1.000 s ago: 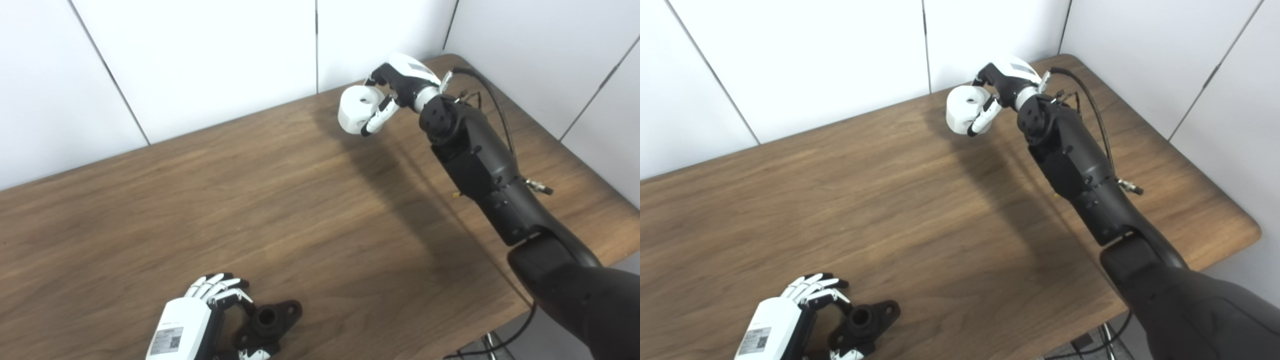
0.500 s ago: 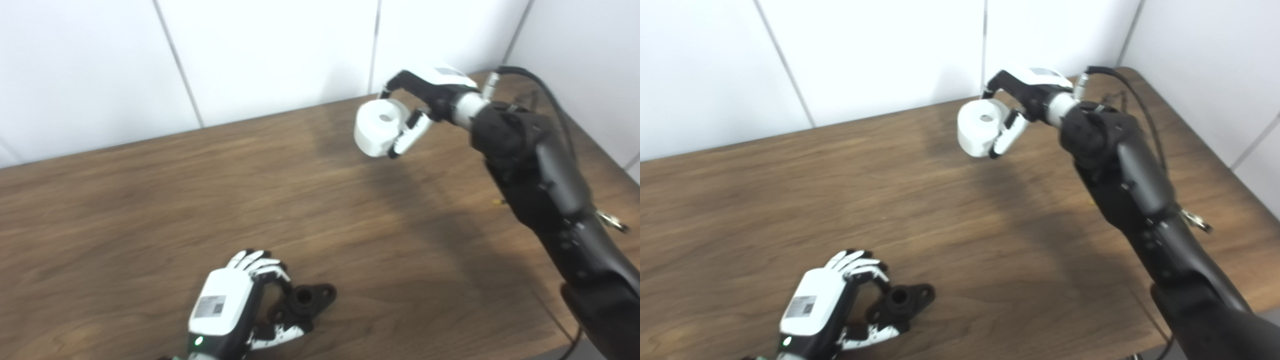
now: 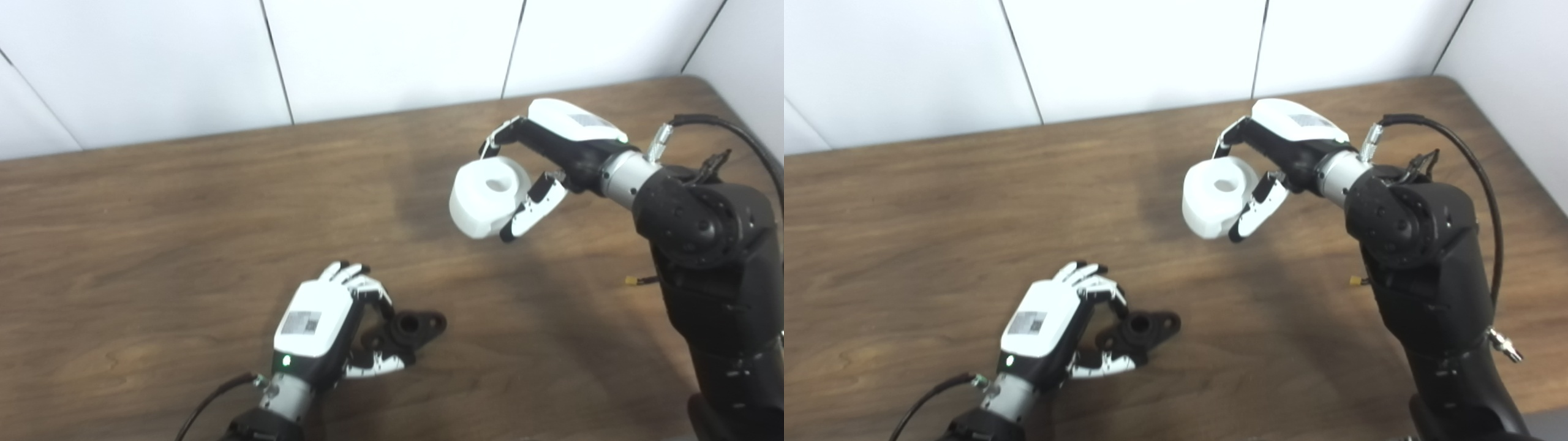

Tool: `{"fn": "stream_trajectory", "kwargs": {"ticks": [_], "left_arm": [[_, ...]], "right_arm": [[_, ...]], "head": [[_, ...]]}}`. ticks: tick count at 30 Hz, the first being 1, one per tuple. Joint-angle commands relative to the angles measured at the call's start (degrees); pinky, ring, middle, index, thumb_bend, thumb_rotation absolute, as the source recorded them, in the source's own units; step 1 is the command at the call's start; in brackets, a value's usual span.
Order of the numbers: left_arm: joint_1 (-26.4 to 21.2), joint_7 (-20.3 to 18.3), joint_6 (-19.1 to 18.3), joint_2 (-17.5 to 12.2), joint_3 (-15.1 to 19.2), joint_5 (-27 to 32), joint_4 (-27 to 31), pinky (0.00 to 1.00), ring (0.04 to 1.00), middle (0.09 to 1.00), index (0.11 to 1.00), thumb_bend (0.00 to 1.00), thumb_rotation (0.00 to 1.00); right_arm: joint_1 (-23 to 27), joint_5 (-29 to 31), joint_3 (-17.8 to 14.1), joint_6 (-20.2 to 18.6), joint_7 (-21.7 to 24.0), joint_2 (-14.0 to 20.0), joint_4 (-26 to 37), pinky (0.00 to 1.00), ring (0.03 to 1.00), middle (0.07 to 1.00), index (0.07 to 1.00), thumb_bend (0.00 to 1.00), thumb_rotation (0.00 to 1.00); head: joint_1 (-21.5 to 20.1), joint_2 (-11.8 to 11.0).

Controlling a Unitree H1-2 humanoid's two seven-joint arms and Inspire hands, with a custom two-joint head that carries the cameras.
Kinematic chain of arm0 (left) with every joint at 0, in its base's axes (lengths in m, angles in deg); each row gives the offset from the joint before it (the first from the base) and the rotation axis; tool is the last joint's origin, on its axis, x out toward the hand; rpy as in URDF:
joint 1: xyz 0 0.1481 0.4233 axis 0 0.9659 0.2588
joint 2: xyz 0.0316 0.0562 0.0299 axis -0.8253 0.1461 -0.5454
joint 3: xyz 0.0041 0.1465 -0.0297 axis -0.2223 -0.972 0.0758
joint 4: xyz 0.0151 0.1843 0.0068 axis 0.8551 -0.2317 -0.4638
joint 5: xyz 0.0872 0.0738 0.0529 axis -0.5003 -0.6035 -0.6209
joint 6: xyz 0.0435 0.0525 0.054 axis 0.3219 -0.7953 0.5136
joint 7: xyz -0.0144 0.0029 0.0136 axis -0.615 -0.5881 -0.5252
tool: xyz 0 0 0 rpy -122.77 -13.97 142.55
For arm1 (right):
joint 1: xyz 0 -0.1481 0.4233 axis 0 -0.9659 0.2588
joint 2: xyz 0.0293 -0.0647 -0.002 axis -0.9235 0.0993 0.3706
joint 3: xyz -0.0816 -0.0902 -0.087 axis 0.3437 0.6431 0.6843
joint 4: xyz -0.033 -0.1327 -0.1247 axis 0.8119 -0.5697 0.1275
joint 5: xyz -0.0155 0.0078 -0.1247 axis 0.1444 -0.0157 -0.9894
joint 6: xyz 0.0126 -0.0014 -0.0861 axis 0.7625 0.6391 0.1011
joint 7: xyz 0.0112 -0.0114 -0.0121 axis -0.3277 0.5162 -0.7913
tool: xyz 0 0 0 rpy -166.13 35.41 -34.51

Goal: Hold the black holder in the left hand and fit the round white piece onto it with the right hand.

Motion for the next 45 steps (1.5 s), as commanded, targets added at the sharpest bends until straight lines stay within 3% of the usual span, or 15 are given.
{"fn": "stream_trajectory", "kwargs": {"ticks": [1, 10, 25, 32, 45], "left_arm": [[-0.47, -2.95, -0.96, -0.02, -0.55, -0.91, -0.74, 0.91, 0.854, 0.765, 0.487, 0.52, 0.05], [-0.94, -3.70, -1.20, -0.12, -0.31, -0.39, 0.02, 0.91, 0.850, 0.762, 0.487, 0.52, 0.05], [-1.48, -4.31, -1.41, 0.31, -0.37, -0.29, 0.21, 0.91, 0.848, 0.762, 0.487, 0.52, 0.05], [-1.56, -4.48, -1.55, 0.81, -0.27, -0.16, 0.25, 0.92, 0.853, 0.763, 0.487, 0.52, 0.05], [-2.23, -5.44, -1.93, 1.33, -0.30, -0.69, 0.33, 0.92, 0.854, 0.763, 0.487, 0.52, 0.05]], "right_arm": [[2.10, -0.57, -1.06, 0.00, 1.51, -0.35, 3.50, 0.86, 0.878, 0.774, 0.484, 0.53, 0.14], [1.00, -1.00, -1.46, 0.01, 6.69, -3.33, 8.51, 0.83, 0.878, 0.775, 0.483, 0.53, 0.15], [-2.06, -1.35, 2.36, 0.01, 7.66, -7.02, 10.56, 0.81, 0.888, 0.788, 0.482, 0.53, 0.15], [-3.49, -3.65, 6.12, 0.06, 7.74, -8.83, 10.95, 0.81, 0.882, 0.784, 0.483, 0.53, 0.15], [-4.97, -3.64, 9.27, 0.06, 8.03, -9.03, 12.11, 0.82, 0.881, 0.779, 0.482, 0.53, 0.15]], "head": [[-0.08, 0.66], [-0.23, 2.60], [-0.24, 4.10], [-0.08, 4.32], [0.29, 5.00]]}}
